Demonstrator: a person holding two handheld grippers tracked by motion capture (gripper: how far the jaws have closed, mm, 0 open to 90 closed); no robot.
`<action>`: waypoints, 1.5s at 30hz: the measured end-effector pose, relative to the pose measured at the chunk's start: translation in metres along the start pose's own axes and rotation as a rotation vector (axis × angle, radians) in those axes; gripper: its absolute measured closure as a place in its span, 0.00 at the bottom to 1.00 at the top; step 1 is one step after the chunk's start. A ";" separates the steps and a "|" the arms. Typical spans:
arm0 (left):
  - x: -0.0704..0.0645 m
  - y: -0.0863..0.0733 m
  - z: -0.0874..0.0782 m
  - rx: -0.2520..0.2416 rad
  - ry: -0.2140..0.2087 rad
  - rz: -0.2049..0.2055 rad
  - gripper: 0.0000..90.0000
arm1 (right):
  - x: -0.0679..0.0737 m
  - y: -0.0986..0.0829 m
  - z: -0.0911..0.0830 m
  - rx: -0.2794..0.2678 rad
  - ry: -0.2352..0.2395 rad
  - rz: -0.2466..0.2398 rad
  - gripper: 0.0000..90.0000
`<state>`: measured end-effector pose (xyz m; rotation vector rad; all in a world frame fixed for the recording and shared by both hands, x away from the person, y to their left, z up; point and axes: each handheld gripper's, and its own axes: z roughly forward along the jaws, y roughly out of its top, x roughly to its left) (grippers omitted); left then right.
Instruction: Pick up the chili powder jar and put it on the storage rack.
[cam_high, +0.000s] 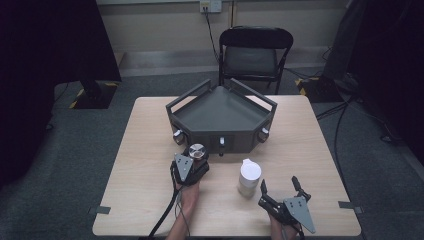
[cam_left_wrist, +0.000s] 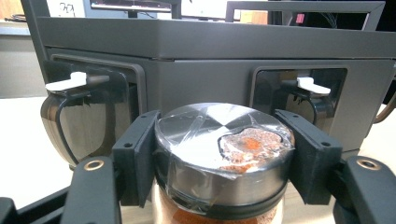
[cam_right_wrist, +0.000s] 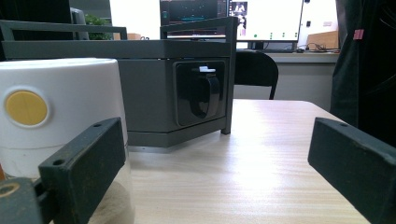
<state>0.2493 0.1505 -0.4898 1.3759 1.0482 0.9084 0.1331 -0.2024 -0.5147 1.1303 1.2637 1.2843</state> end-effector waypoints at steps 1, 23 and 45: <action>-0.001 0.000 0.000 0.000 0.002 -0.002 0.39 | 0.000 0.000 0.000 0.000 0.000 0.000 0.03; -0.001 0.002 -0.002 0.001 0.001 0.020 0.39 | 0.000 0.000 0.000 0.000 0.000 0.000 0.03; 0.015 0.009 -0.010 -0.013 -0.086 0.032 0.39 | 0.000 0.000 0.000 0.000 0.000 0.000 0.03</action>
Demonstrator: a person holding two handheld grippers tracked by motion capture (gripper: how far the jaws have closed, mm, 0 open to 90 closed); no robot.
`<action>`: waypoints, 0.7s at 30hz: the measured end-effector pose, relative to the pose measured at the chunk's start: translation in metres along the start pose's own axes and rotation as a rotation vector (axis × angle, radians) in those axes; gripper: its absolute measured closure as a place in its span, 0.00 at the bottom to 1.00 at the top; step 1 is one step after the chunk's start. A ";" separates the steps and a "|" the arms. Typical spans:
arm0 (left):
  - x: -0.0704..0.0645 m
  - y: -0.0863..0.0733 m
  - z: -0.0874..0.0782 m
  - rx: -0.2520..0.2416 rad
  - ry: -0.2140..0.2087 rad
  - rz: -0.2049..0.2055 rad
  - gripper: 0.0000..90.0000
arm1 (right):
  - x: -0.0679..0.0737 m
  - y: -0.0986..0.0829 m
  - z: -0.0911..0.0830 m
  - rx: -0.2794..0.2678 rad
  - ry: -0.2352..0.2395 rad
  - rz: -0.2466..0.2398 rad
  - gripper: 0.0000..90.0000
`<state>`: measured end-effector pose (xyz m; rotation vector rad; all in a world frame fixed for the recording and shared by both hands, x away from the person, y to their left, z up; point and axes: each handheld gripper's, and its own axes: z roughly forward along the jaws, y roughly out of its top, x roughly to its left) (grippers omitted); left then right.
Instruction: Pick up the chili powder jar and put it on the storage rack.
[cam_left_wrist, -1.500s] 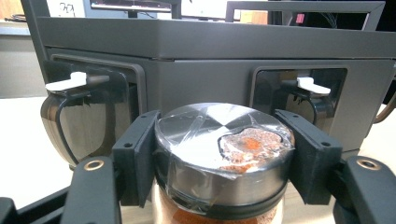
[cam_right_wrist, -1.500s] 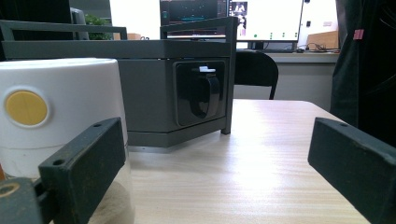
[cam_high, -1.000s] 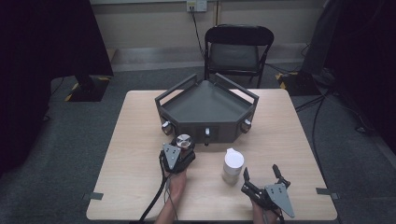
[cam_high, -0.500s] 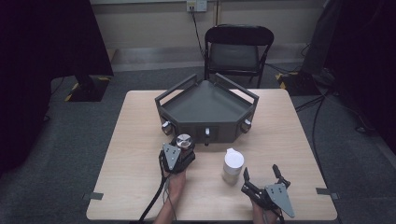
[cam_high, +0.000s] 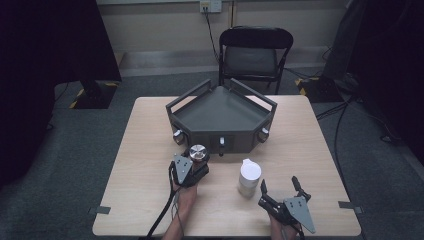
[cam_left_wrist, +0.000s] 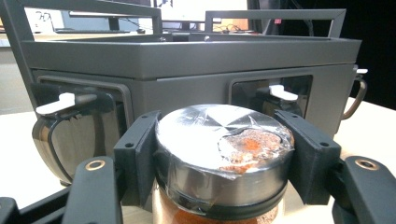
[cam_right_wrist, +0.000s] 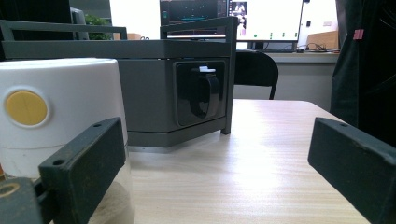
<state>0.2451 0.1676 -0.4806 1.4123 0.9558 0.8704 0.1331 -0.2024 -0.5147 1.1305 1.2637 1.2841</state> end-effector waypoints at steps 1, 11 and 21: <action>0.001 -0.001 0.000 -0.006 -0.004 -0.001 0.39 | 0.000 0.000 0.000 0.000 0.000 0.000 0.03; 0.007 0.005 -0.002 -0.001 -0.021 0.002 0.39 | 0.000 0.000 0.000 0.000 0.000 0.000 0.03; 0.015 0.012 -0.006 -0.006 -0.025 -0.007 0.39 | 0.000 0.000 0.000 0.000 0.000 0.000 0.03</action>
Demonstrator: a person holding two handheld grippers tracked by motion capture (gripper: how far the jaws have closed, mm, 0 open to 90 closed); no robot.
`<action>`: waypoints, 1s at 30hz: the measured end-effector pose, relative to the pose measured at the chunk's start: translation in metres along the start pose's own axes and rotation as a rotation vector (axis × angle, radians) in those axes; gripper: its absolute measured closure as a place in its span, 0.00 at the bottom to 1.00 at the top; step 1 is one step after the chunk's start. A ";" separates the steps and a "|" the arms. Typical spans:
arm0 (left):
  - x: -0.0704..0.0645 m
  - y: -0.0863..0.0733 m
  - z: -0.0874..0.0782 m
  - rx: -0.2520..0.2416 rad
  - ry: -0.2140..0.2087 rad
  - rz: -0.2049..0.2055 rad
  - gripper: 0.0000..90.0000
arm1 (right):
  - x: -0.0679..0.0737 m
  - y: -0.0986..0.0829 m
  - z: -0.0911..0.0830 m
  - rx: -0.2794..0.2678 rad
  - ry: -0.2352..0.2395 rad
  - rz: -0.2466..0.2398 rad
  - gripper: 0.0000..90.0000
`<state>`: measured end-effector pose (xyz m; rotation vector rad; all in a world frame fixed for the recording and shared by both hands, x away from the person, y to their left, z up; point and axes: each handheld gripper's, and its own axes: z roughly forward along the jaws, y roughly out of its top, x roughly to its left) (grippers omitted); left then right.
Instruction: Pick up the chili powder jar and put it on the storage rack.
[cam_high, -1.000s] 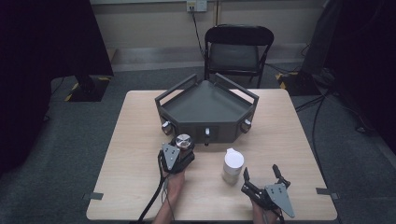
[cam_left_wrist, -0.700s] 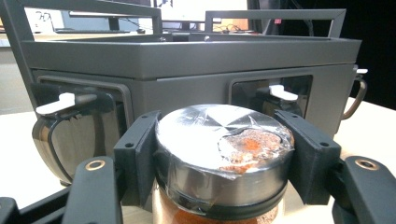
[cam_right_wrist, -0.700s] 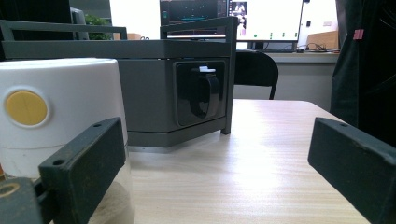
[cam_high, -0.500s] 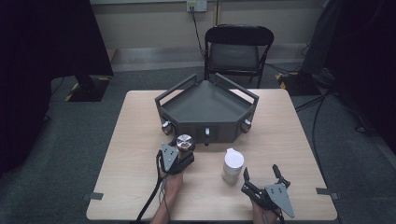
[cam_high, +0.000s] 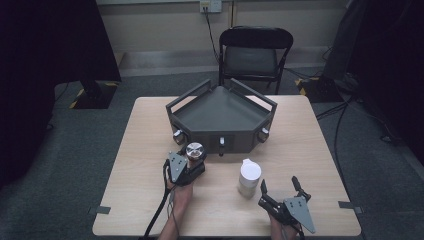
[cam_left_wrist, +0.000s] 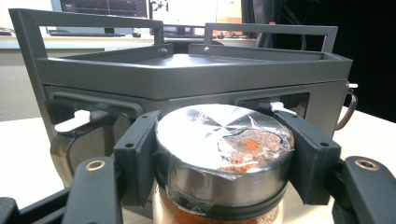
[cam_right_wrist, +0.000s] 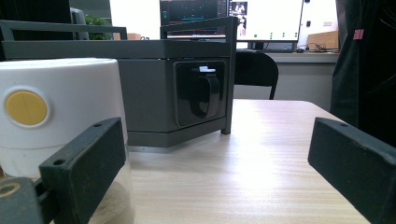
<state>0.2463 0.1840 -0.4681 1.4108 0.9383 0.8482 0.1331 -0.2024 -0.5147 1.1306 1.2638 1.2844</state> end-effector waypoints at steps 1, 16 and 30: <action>0.001 0.001 -0.001 -0.001 -0.001 0.001 0.39 | 0.000 0.000 0.000 0.000 0.000 0.000 0.03; 0.009 0.024 -0.008 -0.027 -0.047 0.045 0.39 | 0.000 0.000 0.000 0.000 0.000 0.000 0.03; 0.022 0.053 -0.006 -0.049 -0.079 0.033 0.39 | 0.000 0.000 0.000 0.000 -0.001 -0.001 0.03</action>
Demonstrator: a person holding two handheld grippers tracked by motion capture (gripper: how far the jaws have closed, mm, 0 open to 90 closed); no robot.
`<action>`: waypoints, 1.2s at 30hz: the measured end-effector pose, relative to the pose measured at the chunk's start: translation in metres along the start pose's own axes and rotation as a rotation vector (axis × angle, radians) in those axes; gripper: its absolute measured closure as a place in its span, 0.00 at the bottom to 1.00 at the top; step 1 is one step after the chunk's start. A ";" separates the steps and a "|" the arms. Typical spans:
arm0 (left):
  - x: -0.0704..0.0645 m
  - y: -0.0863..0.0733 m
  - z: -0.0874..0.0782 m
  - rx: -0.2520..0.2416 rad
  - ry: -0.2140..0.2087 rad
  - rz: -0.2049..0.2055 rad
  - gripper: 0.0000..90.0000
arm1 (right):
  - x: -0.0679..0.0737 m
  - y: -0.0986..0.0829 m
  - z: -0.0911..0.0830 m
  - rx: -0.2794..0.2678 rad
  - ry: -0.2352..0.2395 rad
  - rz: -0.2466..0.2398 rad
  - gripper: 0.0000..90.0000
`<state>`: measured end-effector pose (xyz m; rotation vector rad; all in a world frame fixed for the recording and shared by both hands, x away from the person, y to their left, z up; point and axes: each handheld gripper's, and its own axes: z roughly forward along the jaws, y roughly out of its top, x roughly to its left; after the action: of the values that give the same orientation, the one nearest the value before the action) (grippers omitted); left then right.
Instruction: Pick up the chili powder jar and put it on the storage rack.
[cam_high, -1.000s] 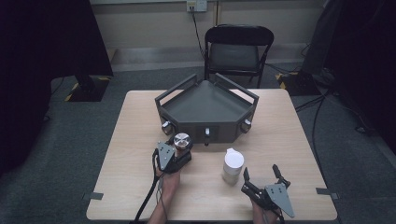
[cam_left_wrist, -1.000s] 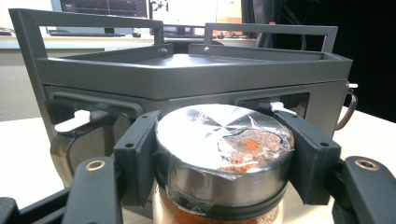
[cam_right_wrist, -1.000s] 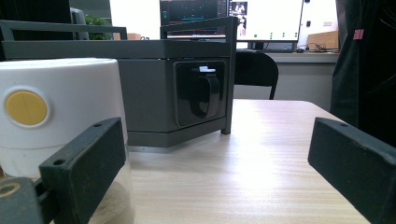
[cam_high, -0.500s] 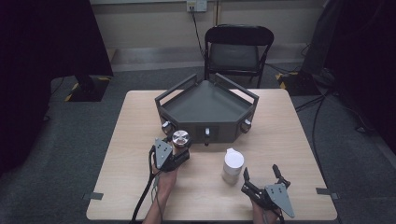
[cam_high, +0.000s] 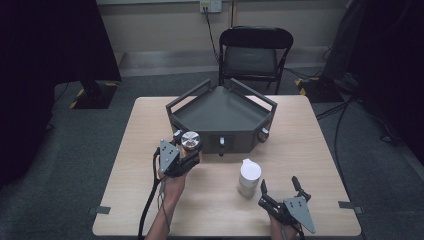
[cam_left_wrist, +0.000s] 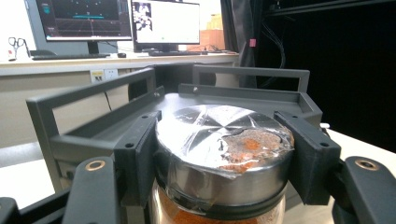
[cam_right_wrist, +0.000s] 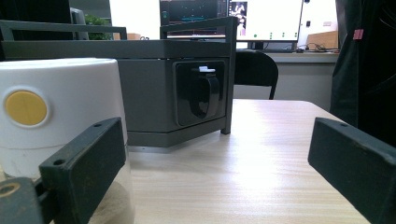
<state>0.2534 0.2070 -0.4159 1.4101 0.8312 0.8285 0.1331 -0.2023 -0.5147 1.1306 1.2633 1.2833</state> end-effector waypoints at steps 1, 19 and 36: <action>0.001 0.002 0.001 -0.001 -0.002 -0.001 0.39 | 0.000 0.000 0.000 0.000 0.000 0.001 0.03; 0.007 0.037 0.020 0.007 -0.006 0.010 0.39 | 0.000 0.000 0.000 0.000 0.002 0.002 0.03; 0.007 0.069 0.042 0.004 0.019 0.004 0.39 | -0.001 0.000 0.000 0.000 0.004 0.003 0.03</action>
<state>0.2935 0.1925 -0.3468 1.4100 0.8455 0.8453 0.1330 -0.2030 -0.5147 1.1305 1.2654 1.2880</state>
